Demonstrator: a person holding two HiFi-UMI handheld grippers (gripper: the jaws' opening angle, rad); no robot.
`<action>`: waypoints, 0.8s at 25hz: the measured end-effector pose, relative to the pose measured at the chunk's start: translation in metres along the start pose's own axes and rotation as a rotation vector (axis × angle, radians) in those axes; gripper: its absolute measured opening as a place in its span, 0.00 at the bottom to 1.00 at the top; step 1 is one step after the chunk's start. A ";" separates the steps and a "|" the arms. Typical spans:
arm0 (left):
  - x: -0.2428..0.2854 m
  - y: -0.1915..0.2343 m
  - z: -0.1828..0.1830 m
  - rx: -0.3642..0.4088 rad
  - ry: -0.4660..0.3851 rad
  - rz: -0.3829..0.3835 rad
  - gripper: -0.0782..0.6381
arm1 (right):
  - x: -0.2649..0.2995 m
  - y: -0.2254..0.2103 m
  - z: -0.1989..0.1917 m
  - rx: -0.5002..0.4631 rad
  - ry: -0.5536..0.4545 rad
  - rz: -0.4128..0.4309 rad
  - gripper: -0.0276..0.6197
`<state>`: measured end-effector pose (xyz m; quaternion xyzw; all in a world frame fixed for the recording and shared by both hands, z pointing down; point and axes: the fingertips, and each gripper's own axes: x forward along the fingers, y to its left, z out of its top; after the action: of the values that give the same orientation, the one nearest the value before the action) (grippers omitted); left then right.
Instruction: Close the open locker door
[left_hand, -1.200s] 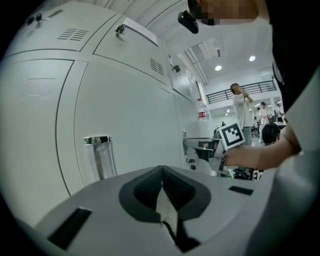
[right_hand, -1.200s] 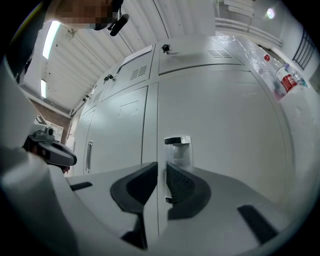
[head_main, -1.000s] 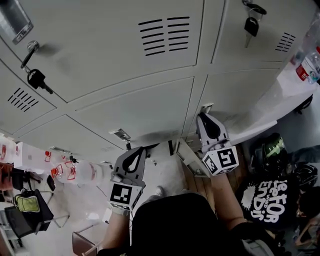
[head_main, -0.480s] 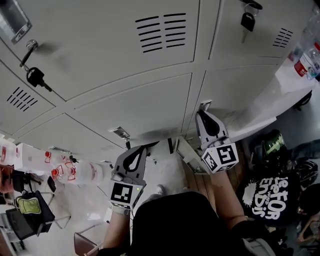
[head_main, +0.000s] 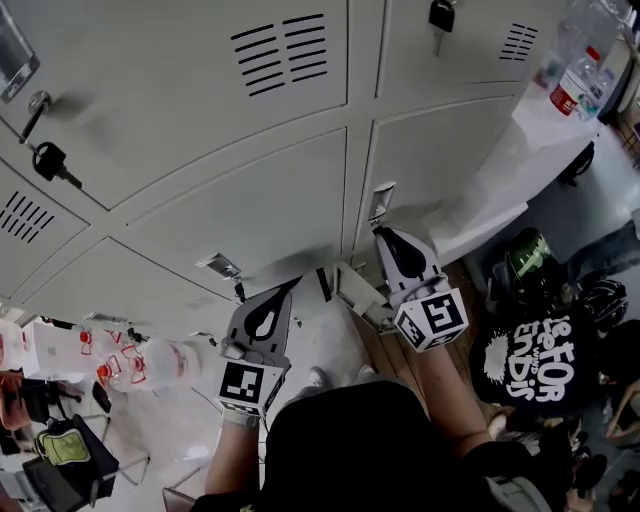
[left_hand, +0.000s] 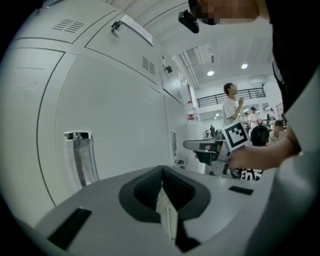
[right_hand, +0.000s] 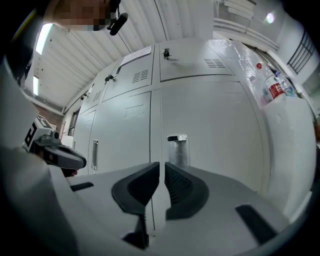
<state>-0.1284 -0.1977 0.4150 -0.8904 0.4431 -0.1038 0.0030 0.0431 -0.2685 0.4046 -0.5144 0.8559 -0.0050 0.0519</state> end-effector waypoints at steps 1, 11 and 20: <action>0.001 -0.003 -0.001 -0.001 0.000 -0.017 0.14 | -0.005 0.001 0.000 0.000 0.004 -0.008 0.12; 0.020 -0.041 0.007 -0.004 -0.047 -0.186 0.14 | -0.070 0.003 0.002 -0.018 0.036 -0.125 0.12; 0.035 -0.074 0.000 -0.007 -0.041 -0.309 0.14 | -0.120 0.002 0.007 -0.083 0.067 -0.206 0.12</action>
<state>-0.0497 -0.1802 0.4284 -0.9499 0.3012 -0.0836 -0.0069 0.0980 -0.1612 0.4073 -0.6009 0.7993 0.0080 0.0014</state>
